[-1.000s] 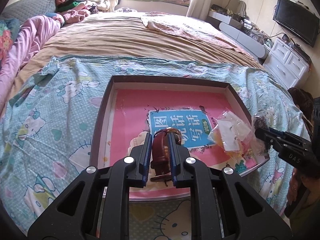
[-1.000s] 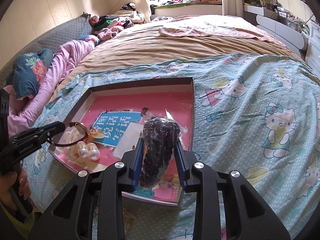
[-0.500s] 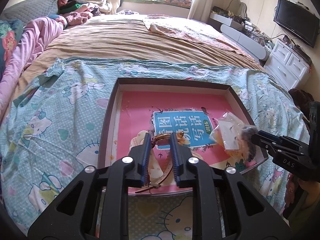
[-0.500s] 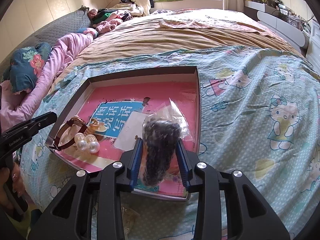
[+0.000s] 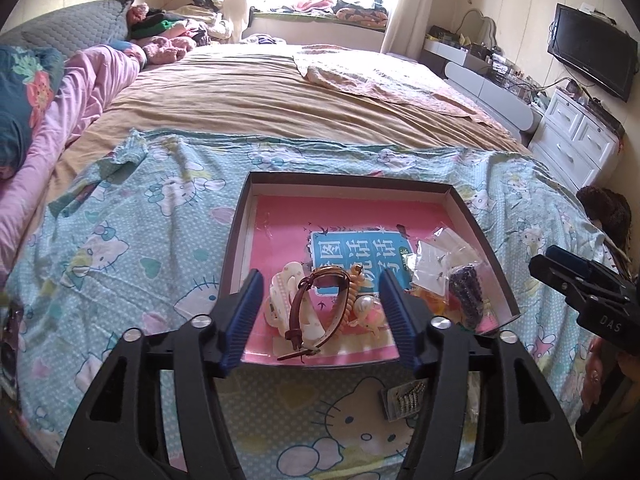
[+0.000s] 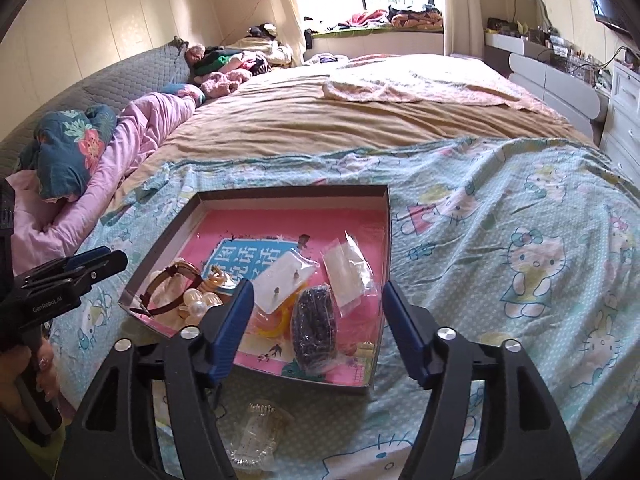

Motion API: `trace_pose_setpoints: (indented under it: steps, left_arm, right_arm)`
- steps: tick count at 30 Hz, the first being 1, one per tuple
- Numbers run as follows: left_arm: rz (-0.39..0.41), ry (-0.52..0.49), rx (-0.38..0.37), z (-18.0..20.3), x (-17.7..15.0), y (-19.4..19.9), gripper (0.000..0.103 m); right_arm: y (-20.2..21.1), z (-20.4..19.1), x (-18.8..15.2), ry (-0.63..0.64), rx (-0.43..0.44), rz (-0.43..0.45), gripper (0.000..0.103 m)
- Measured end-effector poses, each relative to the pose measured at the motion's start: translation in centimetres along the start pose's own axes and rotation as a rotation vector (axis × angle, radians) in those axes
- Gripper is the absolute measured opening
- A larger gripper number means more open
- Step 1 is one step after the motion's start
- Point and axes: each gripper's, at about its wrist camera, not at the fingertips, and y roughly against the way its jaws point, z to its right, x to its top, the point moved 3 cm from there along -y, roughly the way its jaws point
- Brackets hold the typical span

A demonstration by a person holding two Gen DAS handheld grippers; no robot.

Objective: Organize jewelry
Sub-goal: 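Withdraw both open tools from the box toward the clear items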

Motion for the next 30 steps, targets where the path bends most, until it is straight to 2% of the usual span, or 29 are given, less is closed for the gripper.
trace_pose_setpoints:
  steps: [2, 4, 10, 20, 30]
  left_arm:
    - [0.012, 0.0, 0.013, 0.1, 0.1, 0.8, 0.067]
    - [0.021, 0.007, 0.033, 0.1, 0.1, 1.5, 0.082]
    - [0.04, -0.002, 0.058, 0.4, -0.3, 3.2, 0.093]
    - [0.031, -0.013, 0.091, 0.2, -2.0, 4.6, 0.093]
    - [0.015, -0.015, 0.112, 0.1, -3.5, 5.1, 0.093]
  right_arm:
    - [0.8, -0.2, 0.0, 0.008, 0.003, 0.013, 0.073]
    - [1.6, -0.4, -0.1, 0.017, 0.009, 0.028, 0.077]
    - [2.9, -1.0, -0.7, 0.03, 0.023, 0.043, 0.081]
    - [4.4, -2.0, -2.0, 0.059, 0.043, 0.037, 0.082]
    - [4.3, -3.0, -4.1, 0.089, 0.063, -0.009, 0.082]
